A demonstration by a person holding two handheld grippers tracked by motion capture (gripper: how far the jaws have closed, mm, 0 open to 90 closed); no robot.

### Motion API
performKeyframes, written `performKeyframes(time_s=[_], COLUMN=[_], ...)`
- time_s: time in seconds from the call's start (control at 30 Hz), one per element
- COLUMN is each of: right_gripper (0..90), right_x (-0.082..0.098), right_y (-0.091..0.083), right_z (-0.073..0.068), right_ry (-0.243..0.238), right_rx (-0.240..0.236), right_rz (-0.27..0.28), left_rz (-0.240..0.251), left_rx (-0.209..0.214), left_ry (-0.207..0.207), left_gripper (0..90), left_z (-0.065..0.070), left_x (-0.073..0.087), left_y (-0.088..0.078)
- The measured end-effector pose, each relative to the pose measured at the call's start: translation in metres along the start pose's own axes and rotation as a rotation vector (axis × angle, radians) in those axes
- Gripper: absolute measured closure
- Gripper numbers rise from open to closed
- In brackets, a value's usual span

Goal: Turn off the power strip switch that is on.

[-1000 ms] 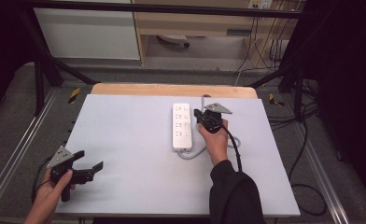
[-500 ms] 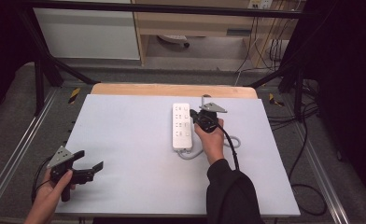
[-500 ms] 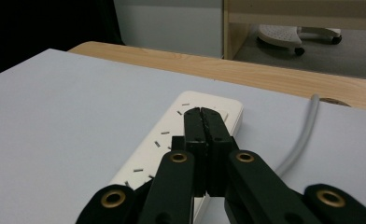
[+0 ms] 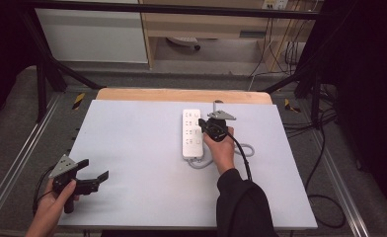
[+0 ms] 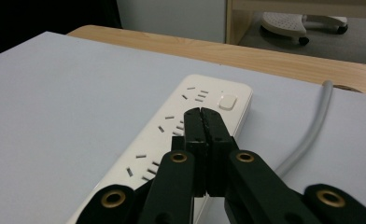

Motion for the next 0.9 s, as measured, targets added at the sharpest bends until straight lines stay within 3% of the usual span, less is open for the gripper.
performKeyframes(time_s=[0.6, 0.9], right_gripper=[90.0, 90.0], right_x=[0.012, 0.018], right_y=[0.004, 0.006], right_z=[-0.006, -0.006], right_ry=[-0.039, -0.035], right_rx=[-0.002, 0.002], right_rz=[-0.041, -0.053], left_rz=[0.004, -0.004], left_rx=[-0.007, -0.009], left_ry=[-0.003, 0.006], left_gripper=[6.8, 6.8], left_z=[-0.001, -0.002], left_x=[0.0, -0.001], left_y=[0.0, 0.001])
Point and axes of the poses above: each handheld gripper's, and its own axes: y roughly forward along the jaws, x roughly out of its underside, z roughly to its right, the point moved 6 cm from there along y, roughly forward along the jaws, and after that the axes turned 14 degrees about x, right-handed, at the moved point
